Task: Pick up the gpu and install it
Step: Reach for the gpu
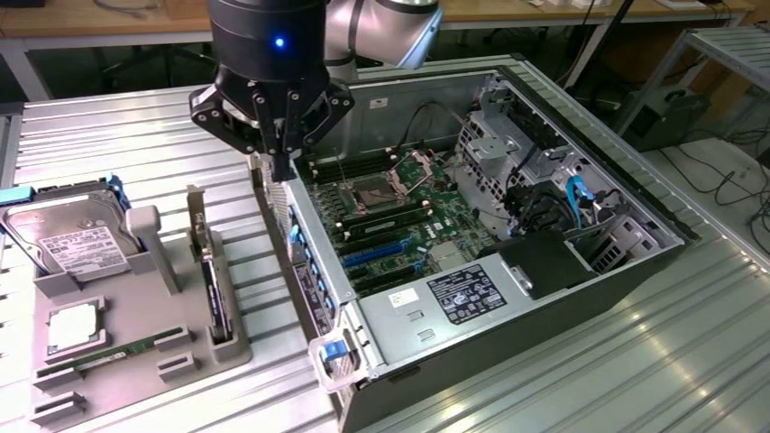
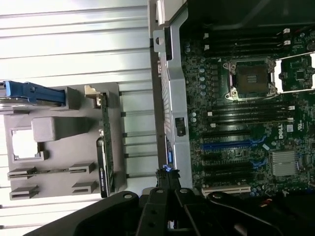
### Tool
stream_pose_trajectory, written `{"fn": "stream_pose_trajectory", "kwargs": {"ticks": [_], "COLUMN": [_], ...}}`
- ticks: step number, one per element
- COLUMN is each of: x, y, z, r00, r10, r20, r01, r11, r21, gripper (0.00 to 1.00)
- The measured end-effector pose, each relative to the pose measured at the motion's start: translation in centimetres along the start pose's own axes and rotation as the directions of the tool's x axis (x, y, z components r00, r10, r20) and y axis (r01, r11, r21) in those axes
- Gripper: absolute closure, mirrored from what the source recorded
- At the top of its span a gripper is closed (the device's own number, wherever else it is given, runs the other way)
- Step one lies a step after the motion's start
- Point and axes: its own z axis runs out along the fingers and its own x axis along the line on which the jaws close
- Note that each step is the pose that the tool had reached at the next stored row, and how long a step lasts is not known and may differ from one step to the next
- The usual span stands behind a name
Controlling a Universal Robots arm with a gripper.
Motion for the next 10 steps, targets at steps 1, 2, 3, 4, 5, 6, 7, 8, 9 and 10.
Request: {"fn": "stream_pose_trajectory", "kwargs": {"ticks": [1,2,3,4,5,6,7,8,9,10], "x": [0.07,0.15,0.22,0.29,0.37,0.43,0.51,0.57,0.68,0.77], "y": [-0.06,-0.13,-0.19,-0.25,-0.31,-0.37,-0.42,-0.48,-0.58,-0.65], "z": [0.0,-0.01,-0.02,-0.02,-0.03,-0.03,-0.03,-0.04,-0.05,-0.05], "r00": [1.0,1.0,1.0,1.0,1.0,1.0,1.0,1.0,1.0,1.0], "r10": [0.0,0.0,0.0,0.0,0.0,0.0,0.0,0.0,0.0,0.0], "r20": [0.0,-0.0001,-0.0001,-0.0001,-0.0001,-0.0001,0.0,0.0,-0.0001,-0.0001], "r01": [0.0,0.0,0.0,0.0,0.0,0.0,0.0,0.0,0.0,0.0], "r11": [1.0,1.0,1.0,1.0,1.0,1.0,1.0,1.0,1.0,1.0], "r21": [0.0,0.0001,0.0002,0.0001,0.0002,0.0001,0.0001,0.0001,0.0001,0.0001], "gripper": [0.89,0.89,0.89,0.89,0.89,0.89,0.89,0.89,0.89,0.89]}}
